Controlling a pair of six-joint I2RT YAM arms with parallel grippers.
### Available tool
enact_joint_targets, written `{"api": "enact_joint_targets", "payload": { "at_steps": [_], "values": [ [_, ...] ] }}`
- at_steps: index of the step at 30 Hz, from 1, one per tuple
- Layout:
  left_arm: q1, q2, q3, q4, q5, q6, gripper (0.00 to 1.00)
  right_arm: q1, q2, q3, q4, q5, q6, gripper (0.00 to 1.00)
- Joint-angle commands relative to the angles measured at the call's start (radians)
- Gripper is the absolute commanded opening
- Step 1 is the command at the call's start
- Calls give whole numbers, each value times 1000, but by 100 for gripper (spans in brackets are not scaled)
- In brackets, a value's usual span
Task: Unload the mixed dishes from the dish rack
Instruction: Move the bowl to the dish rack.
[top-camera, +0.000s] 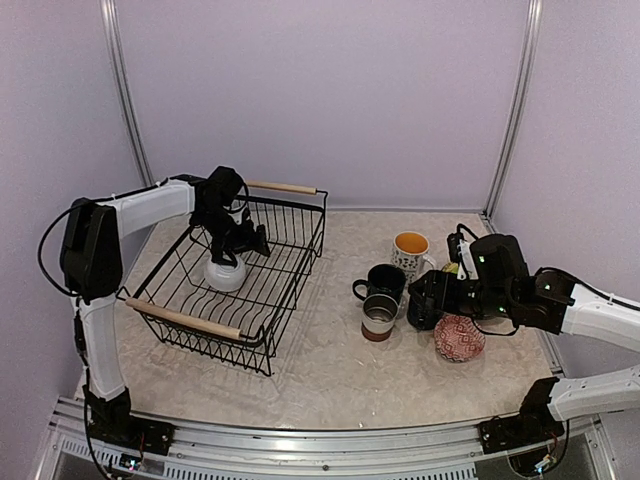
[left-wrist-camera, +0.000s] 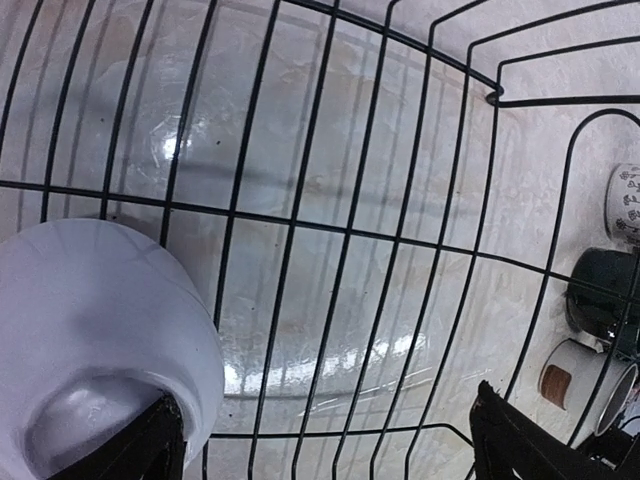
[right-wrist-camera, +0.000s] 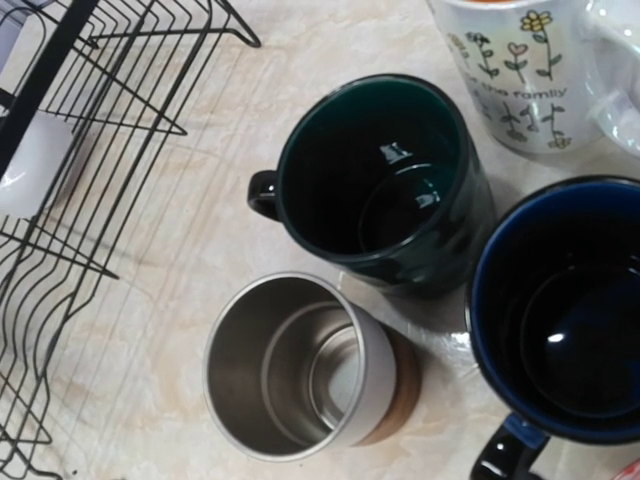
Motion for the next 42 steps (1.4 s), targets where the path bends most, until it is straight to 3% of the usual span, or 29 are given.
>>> {"api": "enact_joint_targets", "payload": {
  "at_steps": [1, 17, 27, 31, 35, 42],
  "values": [
    [-35, 58, 1, 11, 58, -17, 95, 8, -10, 11, 7, 7, -2, 80],
    [-121, 13, -49, 21, 65, -48, 98, 10, 4, -1, 40, -11, 8, 80],
    [0, -166, -97, -44, -47, -35, 99, 14, 20, 3, 53, -12, 6, 81],
    [81, -264, -240, 65, -16, -155, 99, 17, 35, 11, 60, -14, 1, 81],
    [130, -329, -360, 185, 22, -374, 99, 20, 46, 11, 73, -18, -3, 81],
    [123, -226, -309, 139, -81, -667, 99, 24, 55, 11, 85, -20, -2, 81]
  ]
}}
